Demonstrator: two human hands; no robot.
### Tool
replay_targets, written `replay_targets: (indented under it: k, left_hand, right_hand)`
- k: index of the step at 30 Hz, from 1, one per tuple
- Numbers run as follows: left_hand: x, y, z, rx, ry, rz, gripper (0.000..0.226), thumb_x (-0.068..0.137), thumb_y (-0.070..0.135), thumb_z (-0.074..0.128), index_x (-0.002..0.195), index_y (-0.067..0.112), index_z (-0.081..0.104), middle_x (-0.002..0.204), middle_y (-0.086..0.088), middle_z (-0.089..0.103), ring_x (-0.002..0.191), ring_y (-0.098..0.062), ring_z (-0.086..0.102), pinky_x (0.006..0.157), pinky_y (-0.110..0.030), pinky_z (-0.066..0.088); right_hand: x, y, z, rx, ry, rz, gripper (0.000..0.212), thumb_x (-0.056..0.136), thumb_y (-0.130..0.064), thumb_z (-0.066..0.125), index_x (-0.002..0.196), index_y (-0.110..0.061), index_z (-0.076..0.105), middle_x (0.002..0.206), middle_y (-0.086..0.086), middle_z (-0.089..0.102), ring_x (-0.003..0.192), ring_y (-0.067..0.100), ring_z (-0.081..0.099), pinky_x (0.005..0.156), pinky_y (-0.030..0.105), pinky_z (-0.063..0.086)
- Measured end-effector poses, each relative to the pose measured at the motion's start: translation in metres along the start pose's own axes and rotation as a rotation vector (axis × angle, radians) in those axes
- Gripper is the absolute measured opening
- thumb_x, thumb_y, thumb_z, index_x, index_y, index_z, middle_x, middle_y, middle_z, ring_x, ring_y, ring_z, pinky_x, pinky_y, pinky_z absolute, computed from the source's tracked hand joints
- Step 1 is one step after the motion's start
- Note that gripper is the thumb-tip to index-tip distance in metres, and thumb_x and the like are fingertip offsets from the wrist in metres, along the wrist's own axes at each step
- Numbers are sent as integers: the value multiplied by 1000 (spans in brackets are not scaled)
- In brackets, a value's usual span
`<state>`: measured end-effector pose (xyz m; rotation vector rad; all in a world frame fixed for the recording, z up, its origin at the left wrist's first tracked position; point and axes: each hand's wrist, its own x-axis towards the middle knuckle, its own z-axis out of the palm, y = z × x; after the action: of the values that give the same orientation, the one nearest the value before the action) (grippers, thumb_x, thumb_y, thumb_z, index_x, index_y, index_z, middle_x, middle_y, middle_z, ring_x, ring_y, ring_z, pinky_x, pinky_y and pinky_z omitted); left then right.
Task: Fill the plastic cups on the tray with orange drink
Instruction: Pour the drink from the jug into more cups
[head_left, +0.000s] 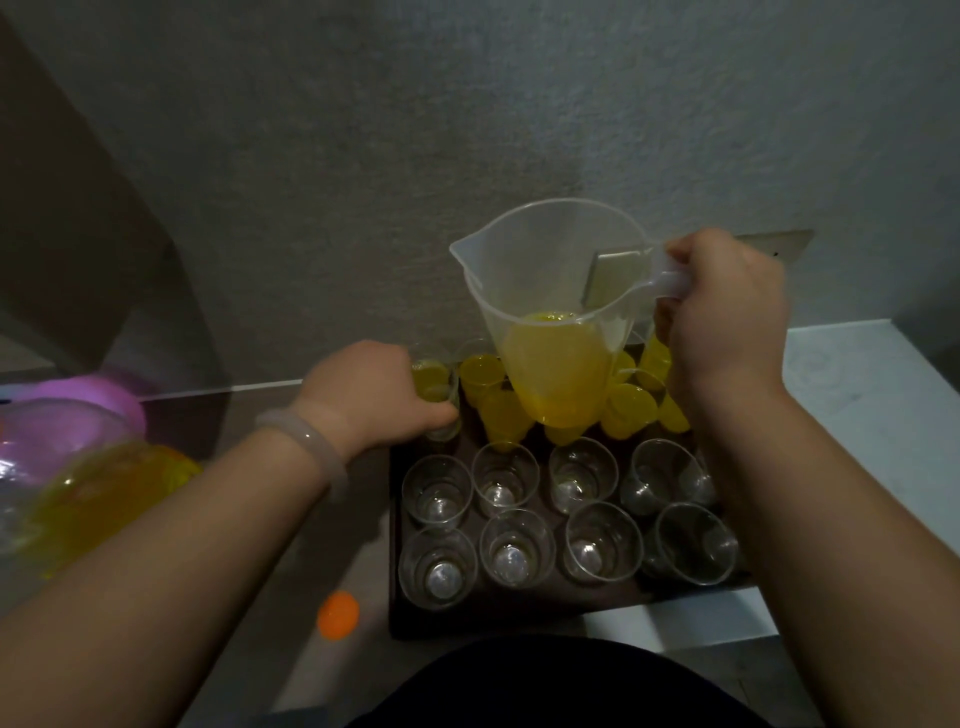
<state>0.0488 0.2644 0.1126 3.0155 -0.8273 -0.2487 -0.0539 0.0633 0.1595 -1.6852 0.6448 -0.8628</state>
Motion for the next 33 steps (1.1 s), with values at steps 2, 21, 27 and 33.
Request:
replay_targets:
  k: [2,21,27,33]
  left_hand:
    - [0,-3,-5,-70,34,54,55,72,57,61,106,14,59,109,-12,60,101,-28,57,70,-28,38]
    - [-7,-26,-4,-251,156,218,77,67,41,76,133,14,44,126,-4,56,115,-18,54,93,-25,41]
    - [-6,-26,-5,-252,133,222,72,68,43,76,128,15,48,124,-2,56,114,-17,53,93,-25,40]
    - [-6,-26,-3,-261,130,229,75,69,43,76,132,16,45,126,-3,56,115,-17,53,92,-22,39]
  right_hand:
    - [2,-5,2,23,-10,0,36,75,-24,53,65,11,50,62,19,37,56,23,35,49,43,30]
    - [-5,-39,40,-627,-390,-411,38,78,-34,49,49,-13,35,43,-1,31,44,17,30,46,28,19]
    - [-7,-47,50,-741,-416,-447,37,82,-33,49,51,-16,41,47,1,37,48,18,36,47,27,20]
    - [-10,-53,55,-823,-433,-494,37,83,-34,48,52,-17,40,50,2,38,48,17,34,47,26,19]
